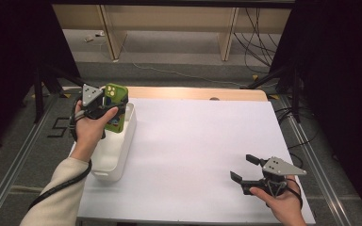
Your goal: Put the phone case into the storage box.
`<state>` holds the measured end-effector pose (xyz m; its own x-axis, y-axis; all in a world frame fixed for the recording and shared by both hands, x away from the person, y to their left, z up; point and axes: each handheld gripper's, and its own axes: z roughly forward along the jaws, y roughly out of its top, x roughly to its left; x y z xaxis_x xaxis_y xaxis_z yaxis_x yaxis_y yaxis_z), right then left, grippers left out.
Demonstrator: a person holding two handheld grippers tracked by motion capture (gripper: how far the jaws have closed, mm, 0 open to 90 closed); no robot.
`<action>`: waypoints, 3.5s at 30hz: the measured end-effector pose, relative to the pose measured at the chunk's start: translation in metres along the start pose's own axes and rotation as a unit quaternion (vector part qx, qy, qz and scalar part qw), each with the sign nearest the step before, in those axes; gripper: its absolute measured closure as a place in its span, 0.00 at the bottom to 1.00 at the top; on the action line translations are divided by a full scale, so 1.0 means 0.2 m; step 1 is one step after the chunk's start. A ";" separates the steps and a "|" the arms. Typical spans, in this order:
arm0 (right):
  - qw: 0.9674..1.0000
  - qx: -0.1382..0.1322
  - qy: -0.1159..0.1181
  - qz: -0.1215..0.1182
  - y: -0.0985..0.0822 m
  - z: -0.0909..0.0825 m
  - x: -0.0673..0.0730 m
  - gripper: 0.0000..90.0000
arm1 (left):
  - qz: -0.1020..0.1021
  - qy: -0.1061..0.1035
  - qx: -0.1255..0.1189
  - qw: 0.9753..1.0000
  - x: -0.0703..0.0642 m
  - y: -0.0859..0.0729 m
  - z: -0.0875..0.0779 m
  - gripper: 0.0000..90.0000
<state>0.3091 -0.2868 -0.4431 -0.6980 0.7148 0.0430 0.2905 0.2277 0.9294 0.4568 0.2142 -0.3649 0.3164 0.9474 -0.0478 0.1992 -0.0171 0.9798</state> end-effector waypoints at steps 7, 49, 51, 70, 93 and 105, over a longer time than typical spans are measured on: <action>1.000 -0.001 -0.001 -0.001 0.00 0.00 0.00 0.16 | 0.000 0.003 -0.004 1.000 0.03 0.01 0.00 0.18; 1.000 -0.002 -0.002 0.000 0.00 0.00 0.00 0.16 | -0.009 0.022 0.015 1.000 0.12 -0.01 0.12 0.18; 1.000 -0.002 -0.002 0.000 0.00 0.00 0.00 0.16 | -0.008 0.022 0.016 1.000 0.12 -0.01 0.13 0.18; 1.000 -0.002 -0.003 0.000 0.00 -0.01 0.00 0.16 | -0.010 0.021 0.017 1.000 0.13 -0.01 0.16 0.18; 1.000 -0.002 -0.002 0.001 0.00 -0.01 0.00 0.16 | -0.005 0.017 0.023 1.000 0.12 -0.03 0.22 0.18; 1.000 -0.002 -0.002 0.003 0.00 -0.01 0.00 0.16 | -0.005 0.018 0.026 0.999 0.12 -0.03 0.25 0.18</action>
<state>0.3084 -0.2883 -0.4428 -0.6944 0.7181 0.0472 0.2916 0.2208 0.9307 0.5096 0.2221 -0.3807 0.2811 0.9584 -0.0496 0.2498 -0.0232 0.9680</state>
